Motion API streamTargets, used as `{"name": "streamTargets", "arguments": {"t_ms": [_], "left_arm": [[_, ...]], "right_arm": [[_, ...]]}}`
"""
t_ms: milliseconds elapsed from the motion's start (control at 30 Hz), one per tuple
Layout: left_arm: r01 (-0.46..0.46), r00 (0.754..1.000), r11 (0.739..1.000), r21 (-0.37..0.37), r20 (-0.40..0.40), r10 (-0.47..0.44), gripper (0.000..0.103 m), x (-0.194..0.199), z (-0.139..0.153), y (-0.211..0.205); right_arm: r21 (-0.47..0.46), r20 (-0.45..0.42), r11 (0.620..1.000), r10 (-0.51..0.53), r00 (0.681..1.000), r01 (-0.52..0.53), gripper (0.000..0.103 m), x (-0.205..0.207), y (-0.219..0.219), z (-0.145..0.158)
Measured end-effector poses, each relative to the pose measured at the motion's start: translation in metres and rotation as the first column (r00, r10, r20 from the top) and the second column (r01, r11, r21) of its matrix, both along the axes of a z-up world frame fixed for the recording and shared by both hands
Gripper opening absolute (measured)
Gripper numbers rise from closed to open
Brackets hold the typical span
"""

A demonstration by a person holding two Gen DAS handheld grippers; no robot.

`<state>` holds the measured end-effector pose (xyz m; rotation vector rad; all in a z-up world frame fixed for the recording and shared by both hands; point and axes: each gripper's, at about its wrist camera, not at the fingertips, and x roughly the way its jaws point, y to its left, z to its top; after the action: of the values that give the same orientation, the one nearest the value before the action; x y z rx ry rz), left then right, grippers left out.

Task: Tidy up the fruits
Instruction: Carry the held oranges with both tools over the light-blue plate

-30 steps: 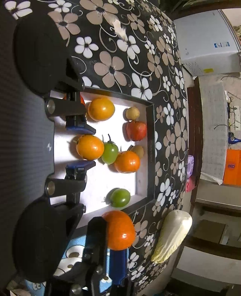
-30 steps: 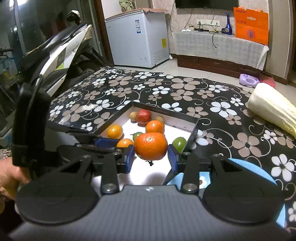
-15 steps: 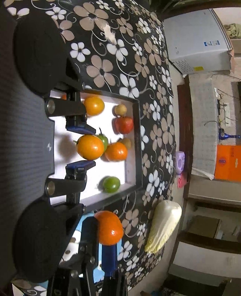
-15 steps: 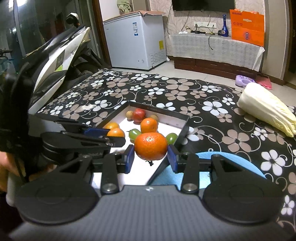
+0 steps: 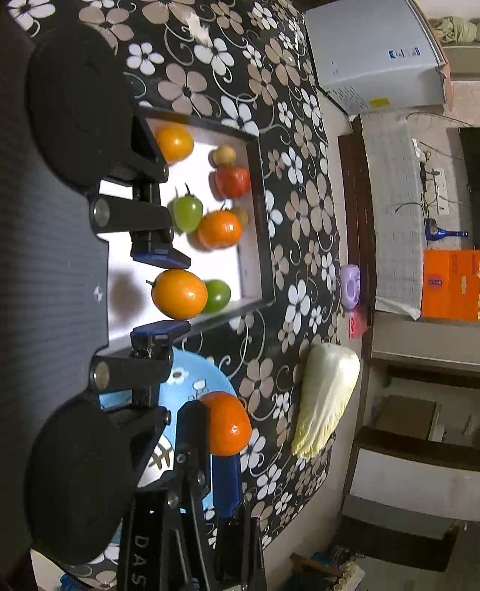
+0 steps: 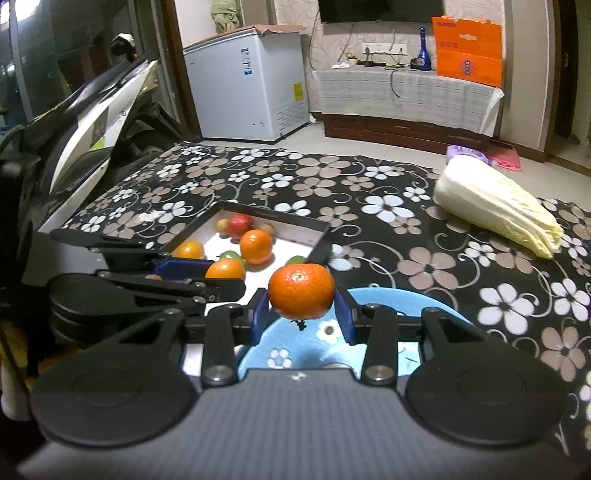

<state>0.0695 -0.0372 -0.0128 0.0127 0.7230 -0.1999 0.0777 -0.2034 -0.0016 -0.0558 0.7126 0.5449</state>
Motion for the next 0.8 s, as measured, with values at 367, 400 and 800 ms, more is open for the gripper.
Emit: {"name": "streamTargets", "arguments": {"t_ms": [367,400,800], "left_arm": [[0.076,0.997,0.997,-0.022,0.014,-0.076,0.035,-0.006,0.001,-0.033],[0.084,0.996,0.996,-0.021,0.016,-0.083,0.035,-0.007,0.0,-0.037],[0.181,0.984,0.983,-0.022,-0.002,-0.181,0.035,-0.013,-0.011,-0.079]], "right_arm": [[-0.016,-0.002,0.999,-0.052,0.999,0.052,0.042,-0.006,-0.032,-0.002],[-0.018,-0.003,0.998,-0.057,0.998,0.057,0.042,-0.006,-0.034,-0.002],[-0.023,-0.006,0.99,-0.138,0.99,0.138,0.042,-0.007,-0.067,-0.005]]}}
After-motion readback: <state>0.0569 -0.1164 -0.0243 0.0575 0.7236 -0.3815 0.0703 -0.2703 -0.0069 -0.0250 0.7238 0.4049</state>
